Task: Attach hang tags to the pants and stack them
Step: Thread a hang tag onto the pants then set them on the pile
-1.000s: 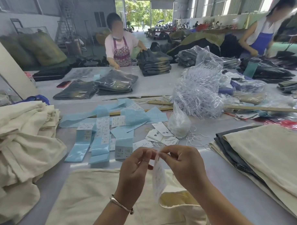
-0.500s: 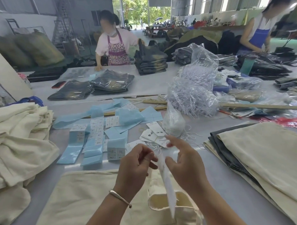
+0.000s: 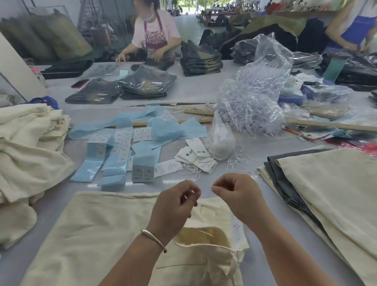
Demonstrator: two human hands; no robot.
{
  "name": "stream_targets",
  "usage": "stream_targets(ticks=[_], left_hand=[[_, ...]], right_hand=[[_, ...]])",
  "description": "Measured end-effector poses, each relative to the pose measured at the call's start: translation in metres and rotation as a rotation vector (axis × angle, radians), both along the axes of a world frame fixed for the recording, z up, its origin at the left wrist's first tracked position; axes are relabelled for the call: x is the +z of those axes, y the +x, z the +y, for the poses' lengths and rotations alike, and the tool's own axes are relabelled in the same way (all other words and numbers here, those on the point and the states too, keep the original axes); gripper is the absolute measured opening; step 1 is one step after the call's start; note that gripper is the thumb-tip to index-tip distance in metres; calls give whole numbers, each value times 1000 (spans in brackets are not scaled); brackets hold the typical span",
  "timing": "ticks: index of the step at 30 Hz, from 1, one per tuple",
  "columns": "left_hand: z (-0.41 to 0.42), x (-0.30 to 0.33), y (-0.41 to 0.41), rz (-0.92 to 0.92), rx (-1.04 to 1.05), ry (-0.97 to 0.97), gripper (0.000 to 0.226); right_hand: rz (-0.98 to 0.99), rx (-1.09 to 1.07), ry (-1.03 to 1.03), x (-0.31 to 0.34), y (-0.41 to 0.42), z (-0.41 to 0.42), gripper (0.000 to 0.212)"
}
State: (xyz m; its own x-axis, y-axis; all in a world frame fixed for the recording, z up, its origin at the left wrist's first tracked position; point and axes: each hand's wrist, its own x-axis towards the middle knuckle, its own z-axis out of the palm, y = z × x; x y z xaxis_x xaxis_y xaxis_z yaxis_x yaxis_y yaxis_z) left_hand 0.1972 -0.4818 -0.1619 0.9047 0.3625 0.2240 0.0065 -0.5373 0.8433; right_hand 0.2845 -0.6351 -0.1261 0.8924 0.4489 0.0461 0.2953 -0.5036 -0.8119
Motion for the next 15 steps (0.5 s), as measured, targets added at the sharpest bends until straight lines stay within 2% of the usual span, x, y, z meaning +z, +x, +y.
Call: stream_targets(ticks=[2,5,8,11,15], left_hand=[[9,-19,-5,156,120,99,13],[22,-48,-18,445,276,88,19],[21,-64,-28,547,299,-124,27],[16,-68,-31,471,308,-317,24],[11,-66,-33,425,369,-400,13]], right_hand=[[-258,-96,-167,-3,5,1,9],[-399,-83,-155,-10,10,6,6],[-342,91,-173,-31,7,27,6],[-173,323,-323,-60,-2,49,9],[-54,406,-362,-82,-6,58,8]])
